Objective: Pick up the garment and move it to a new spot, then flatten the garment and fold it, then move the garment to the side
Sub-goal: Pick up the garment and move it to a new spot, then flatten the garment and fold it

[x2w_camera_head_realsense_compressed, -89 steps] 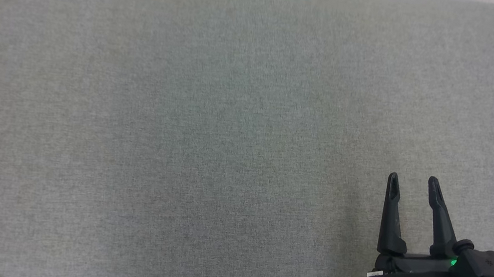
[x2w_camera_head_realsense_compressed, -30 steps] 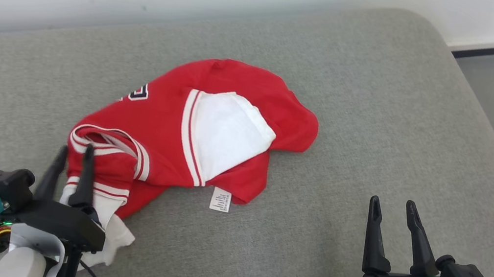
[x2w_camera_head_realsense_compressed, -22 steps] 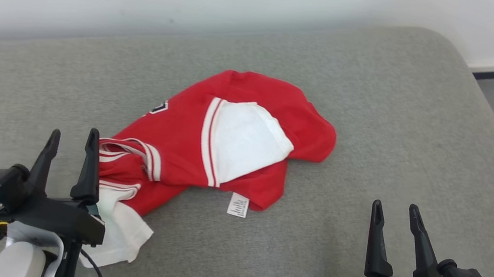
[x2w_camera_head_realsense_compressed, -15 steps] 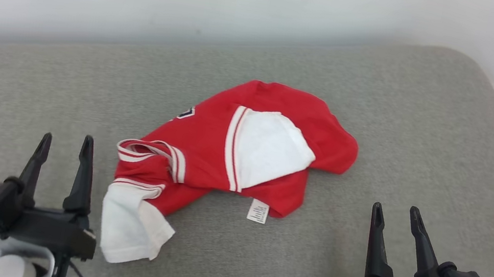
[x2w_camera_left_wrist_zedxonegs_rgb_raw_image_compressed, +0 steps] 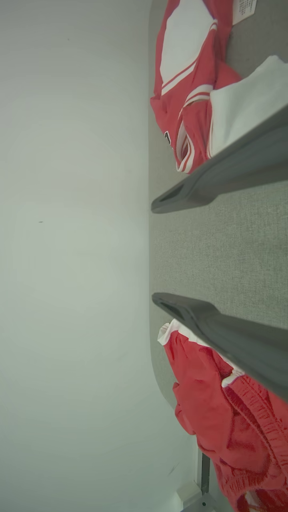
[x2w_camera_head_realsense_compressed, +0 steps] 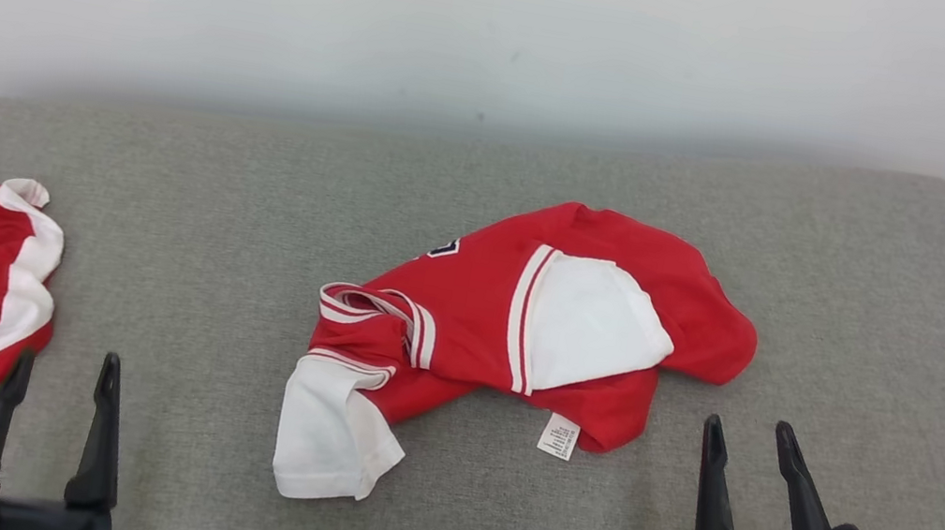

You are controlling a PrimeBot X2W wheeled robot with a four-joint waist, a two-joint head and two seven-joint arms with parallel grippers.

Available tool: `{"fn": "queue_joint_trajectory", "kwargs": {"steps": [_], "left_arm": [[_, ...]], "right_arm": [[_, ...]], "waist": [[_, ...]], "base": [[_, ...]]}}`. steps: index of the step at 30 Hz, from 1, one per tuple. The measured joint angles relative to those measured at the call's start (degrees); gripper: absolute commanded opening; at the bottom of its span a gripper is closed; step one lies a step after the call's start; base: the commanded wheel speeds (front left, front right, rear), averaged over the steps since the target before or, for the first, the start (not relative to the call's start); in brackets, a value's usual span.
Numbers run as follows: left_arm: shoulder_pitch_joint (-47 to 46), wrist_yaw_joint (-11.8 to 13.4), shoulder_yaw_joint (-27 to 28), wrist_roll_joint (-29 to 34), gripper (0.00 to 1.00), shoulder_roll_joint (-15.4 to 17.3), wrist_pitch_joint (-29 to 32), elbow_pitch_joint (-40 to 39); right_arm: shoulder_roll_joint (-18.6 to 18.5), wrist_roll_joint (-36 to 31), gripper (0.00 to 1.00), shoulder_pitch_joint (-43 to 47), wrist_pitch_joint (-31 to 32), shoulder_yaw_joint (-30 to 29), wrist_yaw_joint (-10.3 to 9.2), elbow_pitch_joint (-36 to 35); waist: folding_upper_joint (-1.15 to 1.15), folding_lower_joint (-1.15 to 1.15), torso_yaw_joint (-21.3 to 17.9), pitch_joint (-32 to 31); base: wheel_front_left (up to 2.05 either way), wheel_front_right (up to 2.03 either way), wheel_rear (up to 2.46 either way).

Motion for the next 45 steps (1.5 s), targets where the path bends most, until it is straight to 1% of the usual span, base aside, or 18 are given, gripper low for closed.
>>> {"fn": "queue_joint_trajectory", "kwargs": {"steps": [2, 10, 12, 20, 33, 45], "left_arm": [[1.35, -0.48, 0.13, 1.24, 1.00, -0.26, 0.00, 0.15], [4.86, -2.16, 0.94, 4.12, 1.00, -3.10, 0.00, 0.13], [5.41, -2.46, 1.21, 4.34, 1.00, -4.10, 0.00, 0.15], [6.43, -3.04, 2.48, 6.21, 1.00, -5.77, 0.00, 0.55], [6.22, -3.91, 4.00, 8.08, 1.00, -6.76, 0.00, 1.02], [6.19, -4.02, 4.91, 8.62, 1.00, -7.36, 0.00, 1.12]], "right_arm": [[-0.02, -0.26, 1.00, 0.51, -0.01, -0.21, 0.00, 0.19], [-0.02, -0.54, 1.00, 2.13, 0.00, -0.96, 0.00, 1.04], [-0.01, -0.59, 1.00, 2.40, -0.01, -0.92, 0.00, 1.27], [-0.02, -0.59, 1.00, 2.66, 0.00, -0.89, 0.00, 2.00], [-0.01, -0.59, 1.00, 2.53, -0.01, -1.10, 0.00, 2.21], [-0.01, -0.58, 1.00, 2.37, 0.00, -0.73, 0.00, 2.46]], "waist": [[0.00, 0.00, 0.53, -0.42], [0.00, 0.00, 2.12, -1.47], [0.00, 0.00, 2.16, -1.58], [0.00, 0.00, 1.79, -1.00], [0.00, 0.01, 1.77, 0.12], [0.00, 0.01, 1.46, -0.04]], "base": [[0.00, 0.00, 0.00], [0.00, 0.00, 0.00], [0.00, 0.00, 0.00], [0.00, 0.00, 0.00], [0.00, 0.00, 0.00], [0.00, 0.00, 0.00]]}}
